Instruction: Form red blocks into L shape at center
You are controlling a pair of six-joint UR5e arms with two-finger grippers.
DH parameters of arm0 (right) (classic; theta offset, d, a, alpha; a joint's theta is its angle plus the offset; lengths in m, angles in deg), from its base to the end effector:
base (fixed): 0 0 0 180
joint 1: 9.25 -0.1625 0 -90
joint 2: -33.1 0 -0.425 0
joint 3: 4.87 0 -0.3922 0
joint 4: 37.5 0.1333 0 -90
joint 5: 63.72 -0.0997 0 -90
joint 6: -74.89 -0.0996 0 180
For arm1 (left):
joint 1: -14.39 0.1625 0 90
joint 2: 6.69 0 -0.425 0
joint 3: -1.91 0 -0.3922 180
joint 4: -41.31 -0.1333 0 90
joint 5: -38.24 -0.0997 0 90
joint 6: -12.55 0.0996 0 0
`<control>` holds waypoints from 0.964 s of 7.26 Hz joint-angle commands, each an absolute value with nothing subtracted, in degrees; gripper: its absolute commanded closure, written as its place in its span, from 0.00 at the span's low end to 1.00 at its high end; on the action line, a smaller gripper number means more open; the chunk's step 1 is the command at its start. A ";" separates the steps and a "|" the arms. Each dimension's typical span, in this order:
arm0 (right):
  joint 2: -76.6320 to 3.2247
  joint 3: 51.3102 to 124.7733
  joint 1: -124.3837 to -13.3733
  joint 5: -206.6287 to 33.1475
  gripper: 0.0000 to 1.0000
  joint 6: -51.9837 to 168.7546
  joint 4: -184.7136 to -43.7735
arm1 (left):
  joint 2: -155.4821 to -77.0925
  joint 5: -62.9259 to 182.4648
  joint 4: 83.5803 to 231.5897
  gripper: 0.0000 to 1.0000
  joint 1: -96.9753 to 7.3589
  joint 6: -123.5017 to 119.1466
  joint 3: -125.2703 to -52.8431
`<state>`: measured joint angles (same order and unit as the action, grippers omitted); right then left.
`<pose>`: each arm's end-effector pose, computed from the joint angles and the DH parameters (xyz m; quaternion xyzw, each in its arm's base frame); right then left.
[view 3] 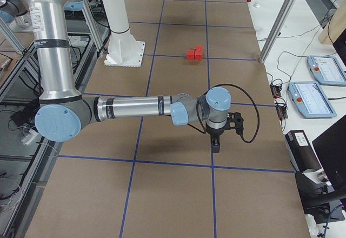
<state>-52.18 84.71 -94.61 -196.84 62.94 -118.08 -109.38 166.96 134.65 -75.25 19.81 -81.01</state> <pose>0.0213 -0.5437 0.6036 0.0573 -0.3771 0.0151 0.9243 -0.0673 -0.5947 0.6000 0.0934 0.3255 0.0883 0.9368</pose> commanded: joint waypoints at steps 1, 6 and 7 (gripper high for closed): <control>-53.47 84.96 -95.73 -198.37 0.01 63.20 -118.09 | -101.65 170.58 138.13 0.00 -78.94 24.16 -83.32; -55.84 90.97 -98.72 -198.11 0.01 63.28 -126.21 | -97.13 170.25 143.00 0.00 -78.51 15.28 -86.76; -56.19 96.07 -98.46 -197.58 0.01 63.37 -132.88 | -97.05 170.25 143.00 0.00 -78.51 15.28 -86.94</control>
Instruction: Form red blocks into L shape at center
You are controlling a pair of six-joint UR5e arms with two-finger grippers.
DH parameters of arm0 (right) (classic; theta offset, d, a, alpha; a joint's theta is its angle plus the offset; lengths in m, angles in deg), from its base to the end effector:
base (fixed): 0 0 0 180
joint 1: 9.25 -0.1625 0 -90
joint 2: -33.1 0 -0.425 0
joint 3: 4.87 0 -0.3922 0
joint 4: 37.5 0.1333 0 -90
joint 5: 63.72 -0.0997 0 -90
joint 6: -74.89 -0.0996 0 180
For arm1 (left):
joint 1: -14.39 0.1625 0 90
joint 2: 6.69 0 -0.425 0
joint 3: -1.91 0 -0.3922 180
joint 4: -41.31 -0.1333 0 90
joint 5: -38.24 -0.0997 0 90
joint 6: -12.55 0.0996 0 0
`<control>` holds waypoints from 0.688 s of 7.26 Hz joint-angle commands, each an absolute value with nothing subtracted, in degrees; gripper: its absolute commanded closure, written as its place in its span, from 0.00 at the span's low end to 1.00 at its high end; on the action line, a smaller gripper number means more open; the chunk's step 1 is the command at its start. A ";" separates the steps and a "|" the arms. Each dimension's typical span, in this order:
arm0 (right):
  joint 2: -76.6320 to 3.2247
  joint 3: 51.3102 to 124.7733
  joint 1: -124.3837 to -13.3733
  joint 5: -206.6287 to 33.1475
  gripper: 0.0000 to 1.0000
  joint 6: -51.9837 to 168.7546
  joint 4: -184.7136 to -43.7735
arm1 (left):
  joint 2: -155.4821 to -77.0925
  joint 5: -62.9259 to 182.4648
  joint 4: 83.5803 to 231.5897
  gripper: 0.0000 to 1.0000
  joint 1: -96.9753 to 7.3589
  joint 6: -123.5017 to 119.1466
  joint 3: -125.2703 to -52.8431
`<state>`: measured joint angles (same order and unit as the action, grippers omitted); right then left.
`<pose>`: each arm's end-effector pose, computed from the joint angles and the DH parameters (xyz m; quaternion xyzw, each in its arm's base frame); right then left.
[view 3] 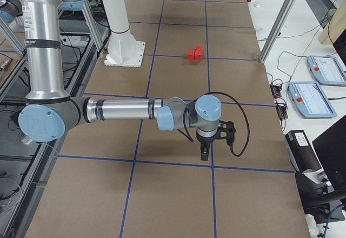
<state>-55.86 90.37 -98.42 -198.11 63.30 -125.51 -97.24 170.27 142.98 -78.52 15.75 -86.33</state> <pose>0.0563 -0.5073 0.6006 0.0256 -0.3818 0.0595 0.9220 -0.0923 -0.5036 0.6504 0.1040 0.3521 0.0350 0.9295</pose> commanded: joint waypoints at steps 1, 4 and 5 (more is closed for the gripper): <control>-56.45 96.12 -98.37 -197.49 0.01 64.94 -133.29 | -96.96 170.25 142.82 0.00 -78.51 15.28 -87.12; -56.63 94.63 -98.37 -197.58 0.01 69.79 -133.04 | -95.38 170.42 140.12 0.00 -78.34 15.19 -89.22; -56.63 94.37 -98.37 -197.58 0.01 69.88 -133.03 | -95.29 172.08 136.70 0.00 -78.34 15.19 -90.71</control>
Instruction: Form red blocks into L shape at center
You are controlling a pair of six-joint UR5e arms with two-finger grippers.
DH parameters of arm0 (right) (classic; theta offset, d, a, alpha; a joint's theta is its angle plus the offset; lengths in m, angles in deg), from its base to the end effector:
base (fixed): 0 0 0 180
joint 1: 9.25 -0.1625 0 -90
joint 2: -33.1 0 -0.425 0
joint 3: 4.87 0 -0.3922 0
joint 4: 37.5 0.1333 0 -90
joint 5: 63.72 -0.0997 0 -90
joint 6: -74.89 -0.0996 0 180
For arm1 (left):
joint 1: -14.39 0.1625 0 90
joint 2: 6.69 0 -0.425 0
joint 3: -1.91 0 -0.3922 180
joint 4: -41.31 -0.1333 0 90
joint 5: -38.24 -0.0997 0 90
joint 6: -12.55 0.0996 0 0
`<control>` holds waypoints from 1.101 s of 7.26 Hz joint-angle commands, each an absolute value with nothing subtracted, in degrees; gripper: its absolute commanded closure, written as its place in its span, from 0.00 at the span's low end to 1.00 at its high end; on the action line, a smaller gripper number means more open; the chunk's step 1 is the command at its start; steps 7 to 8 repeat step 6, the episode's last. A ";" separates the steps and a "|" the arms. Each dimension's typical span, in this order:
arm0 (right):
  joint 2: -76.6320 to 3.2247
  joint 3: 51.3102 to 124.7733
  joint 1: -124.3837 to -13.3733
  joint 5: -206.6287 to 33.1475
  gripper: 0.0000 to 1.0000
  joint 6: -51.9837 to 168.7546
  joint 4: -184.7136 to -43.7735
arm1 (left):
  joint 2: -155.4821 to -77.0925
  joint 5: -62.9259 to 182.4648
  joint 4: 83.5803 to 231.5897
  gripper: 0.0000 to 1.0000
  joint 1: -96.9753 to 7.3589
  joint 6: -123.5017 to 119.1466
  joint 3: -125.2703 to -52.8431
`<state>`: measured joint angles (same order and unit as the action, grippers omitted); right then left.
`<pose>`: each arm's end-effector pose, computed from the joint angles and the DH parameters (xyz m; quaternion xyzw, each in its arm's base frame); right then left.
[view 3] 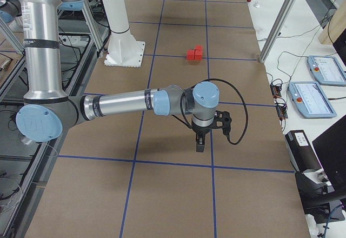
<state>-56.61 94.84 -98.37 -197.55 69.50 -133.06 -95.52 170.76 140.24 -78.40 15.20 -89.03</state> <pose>0.0567 -0.4943 0.5833 0.0155 -0.3744 0.0220 0.9269 -0.0899 -0.4894 0.6465 0.0878 0.3578 0.0264 0.9293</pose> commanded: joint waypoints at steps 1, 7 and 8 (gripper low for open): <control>-56.63 94.28 -98.37 -197.58 0.01 69.88 -133.03 | -95.29 173.40 135.80 0.00 -78.34 15.28 -90.90; -57.16 93.92 -98.37 -198.01 0.01 69.88 -132.86 | -95.29 173.41 135.79 0.00 -78.34 15.28 -90.81; -57.16 93.92 -98.37 -198.01 0.01 69.88 -132.86 | -95.29 173.41 135.79 0.00 -78.34 15.28 -90.81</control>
